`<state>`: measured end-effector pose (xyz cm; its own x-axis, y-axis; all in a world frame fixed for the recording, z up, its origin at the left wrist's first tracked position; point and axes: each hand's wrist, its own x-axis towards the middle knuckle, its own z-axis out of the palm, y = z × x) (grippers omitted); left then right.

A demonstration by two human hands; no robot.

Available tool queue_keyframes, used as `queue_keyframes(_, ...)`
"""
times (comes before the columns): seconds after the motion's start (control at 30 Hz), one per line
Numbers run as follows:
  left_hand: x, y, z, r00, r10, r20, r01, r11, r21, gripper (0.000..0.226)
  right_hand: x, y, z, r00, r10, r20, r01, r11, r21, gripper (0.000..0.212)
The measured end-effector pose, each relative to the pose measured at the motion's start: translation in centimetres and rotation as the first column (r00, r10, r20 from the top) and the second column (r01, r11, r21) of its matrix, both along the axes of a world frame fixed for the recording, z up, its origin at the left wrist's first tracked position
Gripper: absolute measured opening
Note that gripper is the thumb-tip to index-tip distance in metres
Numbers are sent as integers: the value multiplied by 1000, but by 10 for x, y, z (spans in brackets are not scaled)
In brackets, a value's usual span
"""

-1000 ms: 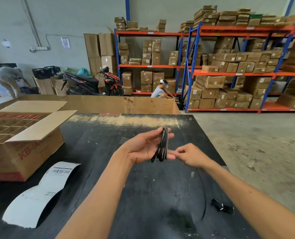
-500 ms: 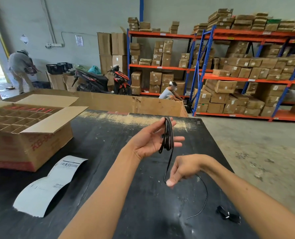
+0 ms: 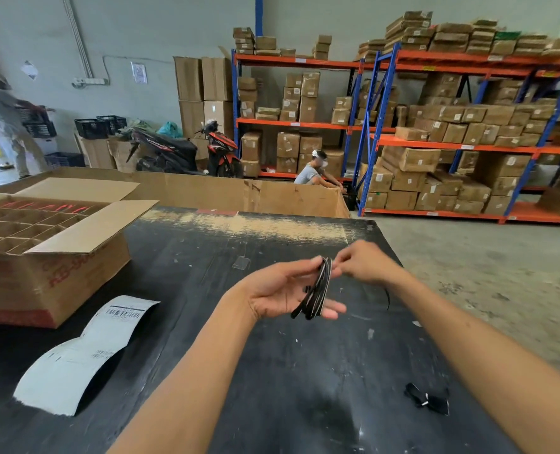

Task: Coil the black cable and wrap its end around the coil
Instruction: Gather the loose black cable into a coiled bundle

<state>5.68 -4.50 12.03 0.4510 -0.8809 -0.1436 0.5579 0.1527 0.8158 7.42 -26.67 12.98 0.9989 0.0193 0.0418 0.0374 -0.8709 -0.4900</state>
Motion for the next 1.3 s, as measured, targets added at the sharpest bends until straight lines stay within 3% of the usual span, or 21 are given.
queue_keyframes(0.13, 11, -1, -23, 998, 50, -47, -39, 977, 210, 38, 4, 3, 37, 998, 53, 24, -51, 996, -67, 31)
queue_keyframes(0.27, 22, -4, -41, 979, 190, -67, -164, 945, 283, 32, -5, 18, 57, 997, 63, 51, -59, 995, -80, 37)
queue_keyframes(0.37, 28, -4, -48, 944, 309, -117, -275, 931, 239, 22, -23, 32, 55, 994, 108, 18, -107, 993, -53, 34)
queue_keyframes(0.5, 32, -2, -45, 925, 351, -147, -329, 932, 154, 23, -49, 44, 38, 995, 99, 23, -100, 995, 27, 33)
queue_keyframes(0.6, 35, -1, -36, 909, 381, -169, -366, 924, 111, 23, -59, 42, 29, 997, 43, 59, -53, 984, 171, 32)
queue_keyframes(0.7, 38, -3, -24, 879, 421, -224, -423, 905, 42, 24, -69, 43, 16, 997, 82, -2, -78, 952, 296, 32)
queue_keyframes(0.83, 43, -2, -8, 874, 434, -218, -451, 892, -37, 34, -74, 37, -9, 993, 109, -54, -64, 847, 528, 29)
queue_keyframes(0.93, 41, 2, 7, 885, 404, -232, -439, 890, -126, 38, -78, 29, -32, 972, 194, -134, -63, 763, 643, 34)
queue_keyframes(1.03, 33, 3, 24, 905, 375, -199, -412, 888, -202, 31, -78, 27, -58, 942, 254, -220, -44, 743, 668, 36)
queue_keyframes(1.17, 14, 2, 40, 960, 244, -139, -272, 930, -246, 27, -68, 22, -73, 933, 215, -287, 2, 797, 604, 31)
queue_keyframes(1.3, -1, 1, 39, 998, 53, -30, -57, 988, -144, 28, -46, 13, -56, 966, 68, -250, 70, 859, 507, 26)
